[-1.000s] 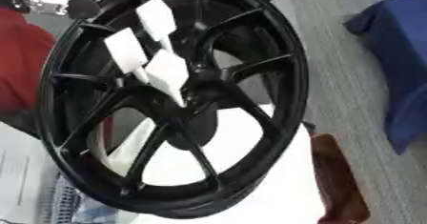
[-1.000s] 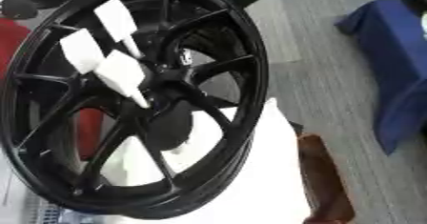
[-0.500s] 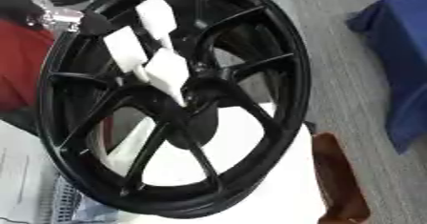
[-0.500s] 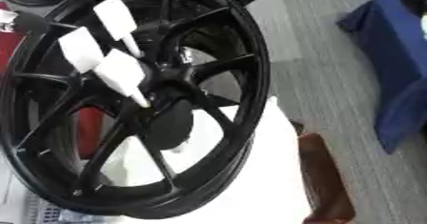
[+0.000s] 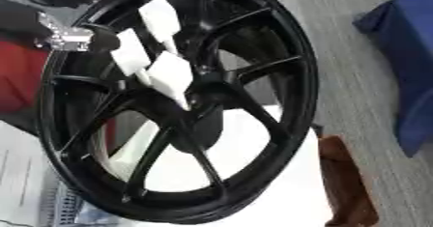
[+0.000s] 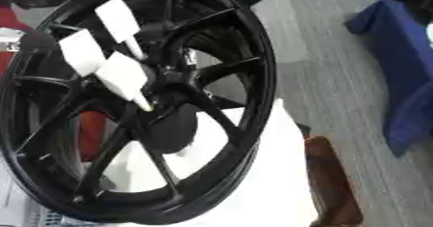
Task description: Pull the pin out of the wheel hub.
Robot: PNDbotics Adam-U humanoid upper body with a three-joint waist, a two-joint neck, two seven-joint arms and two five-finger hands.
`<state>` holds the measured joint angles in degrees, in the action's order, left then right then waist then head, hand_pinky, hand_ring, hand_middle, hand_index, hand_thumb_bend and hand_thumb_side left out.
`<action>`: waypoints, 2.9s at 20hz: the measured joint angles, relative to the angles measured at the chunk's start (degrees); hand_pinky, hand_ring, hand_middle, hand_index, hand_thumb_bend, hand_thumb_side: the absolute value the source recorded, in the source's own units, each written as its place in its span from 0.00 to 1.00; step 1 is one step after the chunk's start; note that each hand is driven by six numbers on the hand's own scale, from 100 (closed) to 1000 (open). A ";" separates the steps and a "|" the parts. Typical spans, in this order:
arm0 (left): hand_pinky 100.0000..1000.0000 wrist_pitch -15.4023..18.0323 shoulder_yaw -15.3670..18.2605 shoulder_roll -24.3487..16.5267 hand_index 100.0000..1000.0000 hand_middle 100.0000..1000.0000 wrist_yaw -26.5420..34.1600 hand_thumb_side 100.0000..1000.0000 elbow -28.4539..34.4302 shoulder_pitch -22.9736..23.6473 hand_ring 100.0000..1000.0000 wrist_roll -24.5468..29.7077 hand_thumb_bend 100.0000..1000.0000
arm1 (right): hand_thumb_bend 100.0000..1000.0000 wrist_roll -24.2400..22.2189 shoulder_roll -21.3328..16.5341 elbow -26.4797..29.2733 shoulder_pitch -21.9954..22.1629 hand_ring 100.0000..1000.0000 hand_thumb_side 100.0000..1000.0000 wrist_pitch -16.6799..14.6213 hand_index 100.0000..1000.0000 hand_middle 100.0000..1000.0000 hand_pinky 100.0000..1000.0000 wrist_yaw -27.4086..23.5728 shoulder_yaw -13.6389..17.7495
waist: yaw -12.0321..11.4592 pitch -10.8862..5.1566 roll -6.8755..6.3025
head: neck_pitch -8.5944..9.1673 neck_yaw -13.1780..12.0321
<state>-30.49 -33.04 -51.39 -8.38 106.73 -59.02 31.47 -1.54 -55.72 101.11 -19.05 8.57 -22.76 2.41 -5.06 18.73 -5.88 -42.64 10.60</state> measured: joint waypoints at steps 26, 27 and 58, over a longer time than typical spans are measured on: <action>0.76 -0.05 -4.19 5.64 0.79 0.68 -5.39 0.53 -6.66 -1.74 0.73 1.30 0.58 | 0.00 -0.35 0.71 -0.03 0.48 0.68 0.41 0.10 0.74 0.67 0.94 1.05 -0.46 | 0.38 0.78 0.04 | 0.68 -0.56; 0.76 -0.09 -4.27 5.85 0.79 0.68 -5.62 0.53 -6.99 -1.83 0.73 1.39 0.58 | 0.00 -0.37 0.77 -0.03 0.48 0.68 0.41 0.09 0.74 0.67 0.94 1.11 -0.53 | 0.39 0.81 0.04 | 0.70 -0.56; 0.71 1.01 -5.26 8.64 0.68 0.54 -3.45 0.28 -11.11 -2.03 0.62 -1.05 0.39 | 0.00 -0.55 1.08 -1.06 0.98 0.69 0.44 -0.14 0.74 0.67 0.95 1.46 -0.66 | 0.26 1.04 0.16 | 0.95 -0.49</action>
<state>-29.48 -38.30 -42.74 -11.84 95.62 -61.05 30.42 -2.09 -54.63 100.05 -18.07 8.44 -21.30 1.76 -4.80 19.77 -5.73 -41.69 10.11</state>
